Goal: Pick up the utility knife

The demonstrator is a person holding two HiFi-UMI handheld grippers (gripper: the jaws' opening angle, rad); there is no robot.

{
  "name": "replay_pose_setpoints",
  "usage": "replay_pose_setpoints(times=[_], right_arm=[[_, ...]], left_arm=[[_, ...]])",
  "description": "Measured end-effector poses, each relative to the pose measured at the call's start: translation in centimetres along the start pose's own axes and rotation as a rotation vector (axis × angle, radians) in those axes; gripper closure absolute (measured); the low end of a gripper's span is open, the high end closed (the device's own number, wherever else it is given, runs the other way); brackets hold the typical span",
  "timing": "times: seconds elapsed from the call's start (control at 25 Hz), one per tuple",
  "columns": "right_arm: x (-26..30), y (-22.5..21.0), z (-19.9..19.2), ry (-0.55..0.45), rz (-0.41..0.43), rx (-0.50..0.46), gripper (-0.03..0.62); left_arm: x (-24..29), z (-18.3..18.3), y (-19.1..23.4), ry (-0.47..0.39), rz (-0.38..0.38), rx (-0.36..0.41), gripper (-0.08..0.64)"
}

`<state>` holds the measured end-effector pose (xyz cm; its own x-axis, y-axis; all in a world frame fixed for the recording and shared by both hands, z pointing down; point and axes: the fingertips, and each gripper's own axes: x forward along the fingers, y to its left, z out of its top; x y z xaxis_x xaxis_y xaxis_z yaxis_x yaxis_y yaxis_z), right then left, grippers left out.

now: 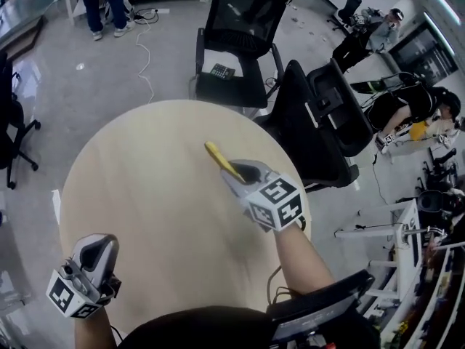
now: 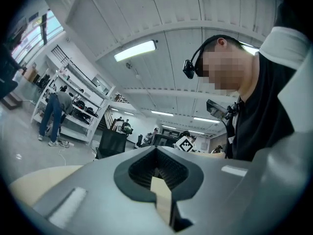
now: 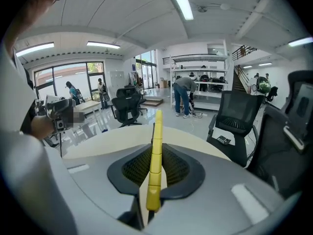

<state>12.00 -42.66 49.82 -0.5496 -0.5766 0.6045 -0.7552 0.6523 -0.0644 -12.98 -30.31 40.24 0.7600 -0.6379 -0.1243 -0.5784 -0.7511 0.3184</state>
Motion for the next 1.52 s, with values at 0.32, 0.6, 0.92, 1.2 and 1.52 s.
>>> replay_pose_setpoints(times=[0.32, 0.6, 0.92, 1.2, 1.52], right_arm=[[-9.5, 3.9, 3.2, -0.069, -0.048, 0.015, 0.52], [-16.4, 8.9, 4.9, -0.12, -0.087, 0.016, 0.519], [-21.6, 14.6, 6.0, -0.177, -0.119, 0.027, 0.518], [-24.8, 18.9, 6.4, -0.222, -0.136, 0.042, 0.518], [-29.5, 21.5, 4.6, -0.277, -0.147, 0.048, 0.518]], left_arm=[[-4.6, 6.5, -5.1, -0.07, -0.01, 0.019, 0.575], [-10.2, 12.2, -9.0, -0.136, 0.003, 0.011, 0.575], [-16.6, 16.0, -10.6, -0.15, -0.007, 0.085, 0.575], [-20.3, 18.3, -11.7, -0.15, -0.057, 0.142, 0.576], [-21.1, 19.1, -15.3, -0.144, -0.1, 0.158, 0.576]])
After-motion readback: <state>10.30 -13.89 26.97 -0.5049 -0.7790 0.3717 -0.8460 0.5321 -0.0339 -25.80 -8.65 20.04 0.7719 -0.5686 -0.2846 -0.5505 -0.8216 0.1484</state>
